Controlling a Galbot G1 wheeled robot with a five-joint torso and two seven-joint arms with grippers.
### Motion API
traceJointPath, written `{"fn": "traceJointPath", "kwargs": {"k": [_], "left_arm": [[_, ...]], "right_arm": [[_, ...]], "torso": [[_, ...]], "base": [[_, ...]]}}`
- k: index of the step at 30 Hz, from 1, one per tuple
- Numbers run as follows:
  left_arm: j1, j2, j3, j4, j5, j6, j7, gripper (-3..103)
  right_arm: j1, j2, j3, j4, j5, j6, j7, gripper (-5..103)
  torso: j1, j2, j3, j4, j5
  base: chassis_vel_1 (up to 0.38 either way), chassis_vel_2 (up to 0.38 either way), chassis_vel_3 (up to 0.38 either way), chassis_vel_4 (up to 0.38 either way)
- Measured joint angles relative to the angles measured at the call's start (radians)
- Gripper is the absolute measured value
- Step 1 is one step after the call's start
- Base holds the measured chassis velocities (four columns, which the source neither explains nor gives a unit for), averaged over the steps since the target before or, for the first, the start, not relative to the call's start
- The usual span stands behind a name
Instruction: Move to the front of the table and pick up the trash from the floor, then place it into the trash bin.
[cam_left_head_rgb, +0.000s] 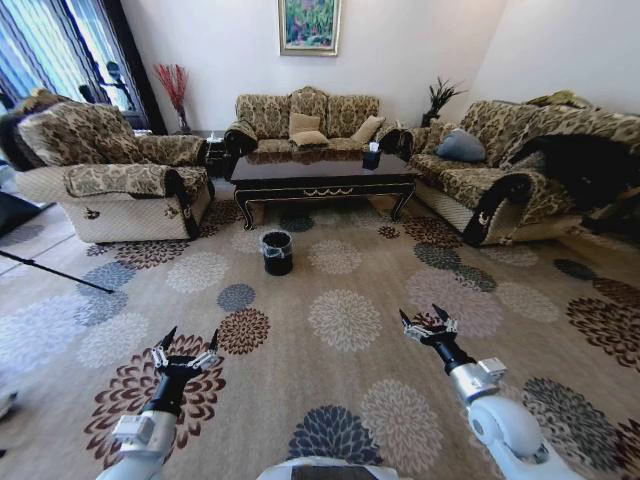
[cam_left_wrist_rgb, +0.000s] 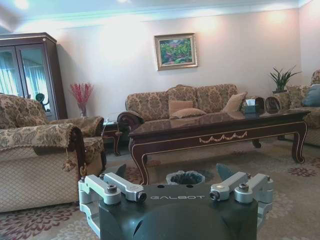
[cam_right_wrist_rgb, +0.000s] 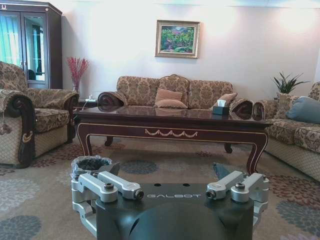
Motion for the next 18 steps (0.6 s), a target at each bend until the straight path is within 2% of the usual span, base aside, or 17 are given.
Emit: {"fn": "traceJointPath", "kwargs": {"k": [18], "left_arm": [[0.0,0.0,0.0,0.0,0.0,0.0,0.0,100]], "right_arm": [[0.0,0.0,0.0,0.0,0.0,0.0,0.0,100]], "torso": [[0.03,0.077,0.047,0.0,0.0]], "base": [[0.0,0.0,0.0,0.0]]}}
